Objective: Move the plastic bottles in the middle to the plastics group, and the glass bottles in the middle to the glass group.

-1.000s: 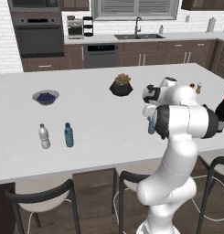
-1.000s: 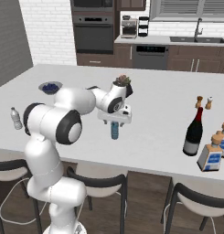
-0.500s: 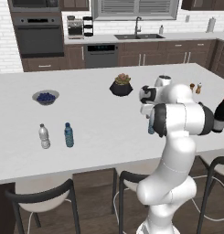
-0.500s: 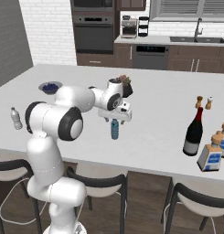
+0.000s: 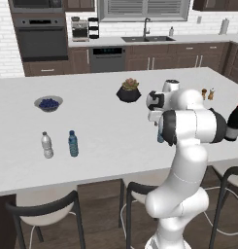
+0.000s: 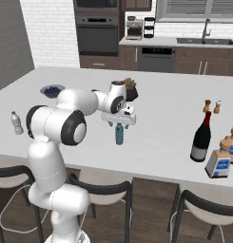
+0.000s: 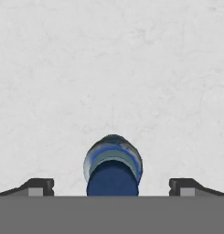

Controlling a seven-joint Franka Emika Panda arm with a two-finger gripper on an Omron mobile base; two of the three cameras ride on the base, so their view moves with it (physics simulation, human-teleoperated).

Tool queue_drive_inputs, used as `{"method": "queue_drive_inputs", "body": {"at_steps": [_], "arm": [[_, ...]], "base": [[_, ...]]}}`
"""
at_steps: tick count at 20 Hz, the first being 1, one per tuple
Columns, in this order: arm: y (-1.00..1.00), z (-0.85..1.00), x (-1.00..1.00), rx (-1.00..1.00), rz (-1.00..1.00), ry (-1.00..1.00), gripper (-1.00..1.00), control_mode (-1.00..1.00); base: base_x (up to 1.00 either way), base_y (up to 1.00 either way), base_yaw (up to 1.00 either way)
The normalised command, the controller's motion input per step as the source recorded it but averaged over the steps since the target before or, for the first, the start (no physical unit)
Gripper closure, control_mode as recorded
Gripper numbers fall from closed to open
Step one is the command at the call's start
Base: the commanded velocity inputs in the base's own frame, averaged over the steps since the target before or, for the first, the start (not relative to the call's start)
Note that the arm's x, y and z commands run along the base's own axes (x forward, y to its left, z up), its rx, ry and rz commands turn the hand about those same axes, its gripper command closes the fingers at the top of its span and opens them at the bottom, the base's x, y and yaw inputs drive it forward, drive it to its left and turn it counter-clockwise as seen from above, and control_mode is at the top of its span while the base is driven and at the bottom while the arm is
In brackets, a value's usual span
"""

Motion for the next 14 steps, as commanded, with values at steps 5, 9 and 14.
{"method": "queue_drive_inputs", "body": {"at_steps": [5,9,14], "arm": [[-0.07,0.0,0.04,0.0,0.0,0.0,-1.0,-1.0],[0.0,0.0,0.04,0.0,0.0,0.0,-1.0,-1.0],[0.0,-0.11,0.13,0.0,0.0,0.0,-1.0,-1.0]], "base": [[0.0,0.0,0.0],[0.0,0.0,0.0],[0.0,0.0,0.0]]}}
